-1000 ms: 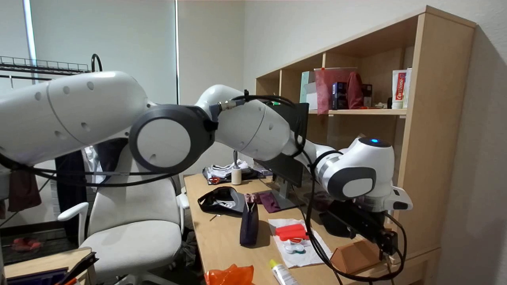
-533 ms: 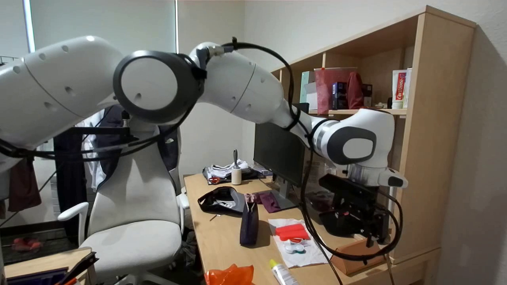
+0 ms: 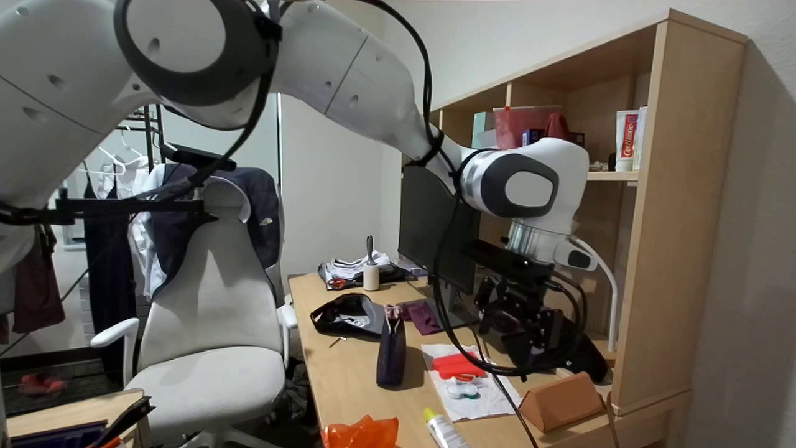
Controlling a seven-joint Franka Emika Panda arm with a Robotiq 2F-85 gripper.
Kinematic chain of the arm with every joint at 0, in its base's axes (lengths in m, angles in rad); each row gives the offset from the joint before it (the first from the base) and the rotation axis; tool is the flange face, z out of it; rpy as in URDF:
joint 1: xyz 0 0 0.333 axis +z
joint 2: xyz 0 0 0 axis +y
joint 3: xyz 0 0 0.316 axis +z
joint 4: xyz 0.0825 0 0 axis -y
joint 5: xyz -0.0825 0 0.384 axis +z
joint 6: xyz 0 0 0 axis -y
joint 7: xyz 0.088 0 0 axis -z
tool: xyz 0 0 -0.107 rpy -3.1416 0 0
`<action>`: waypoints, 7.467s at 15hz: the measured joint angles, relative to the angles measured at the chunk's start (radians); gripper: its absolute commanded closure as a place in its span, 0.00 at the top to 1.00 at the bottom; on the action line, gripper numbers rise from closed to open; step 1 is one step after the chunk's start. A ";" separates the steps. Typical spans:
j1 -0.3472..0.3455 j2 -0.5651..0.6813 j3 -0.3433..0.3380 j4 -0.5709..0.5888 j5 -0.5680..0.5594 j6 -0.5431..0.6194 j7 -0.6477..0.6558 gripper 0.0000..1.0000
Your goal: Move the brown case away from the cap then take the hair ribbon out of the purse and put it on the desk
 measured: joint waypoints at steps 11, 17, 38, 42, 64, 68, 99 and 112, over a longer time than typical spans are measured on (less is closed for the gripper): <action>-0.009 -0.146 0.009 -0.253 -0.011 0.050 -0.073 1.00; 0.012 -0.145 0.010 -0.253 -0.084 0.137 -0.104 1.00; 0.086 -0.142 0.130 -0.315 -0.302 0.251 -0.632 1.00; 0.096 -0.162 0.198 -0.315 -0.240 0.246 -0.797 1.00; 0.206 -0.146 0.230 -0.316 -0.113 0.214 -0.892 1.00; 0.208 -0.137 0.236 -0.316 -0.103 0.222 -0.891 1.00; 0.196 -0.200 0.251 -0.385 -0.059 0.417 -0.882 0.09; 0.108 -0.457 0.189 -0.819 0.113 0.679 -0.799 0.09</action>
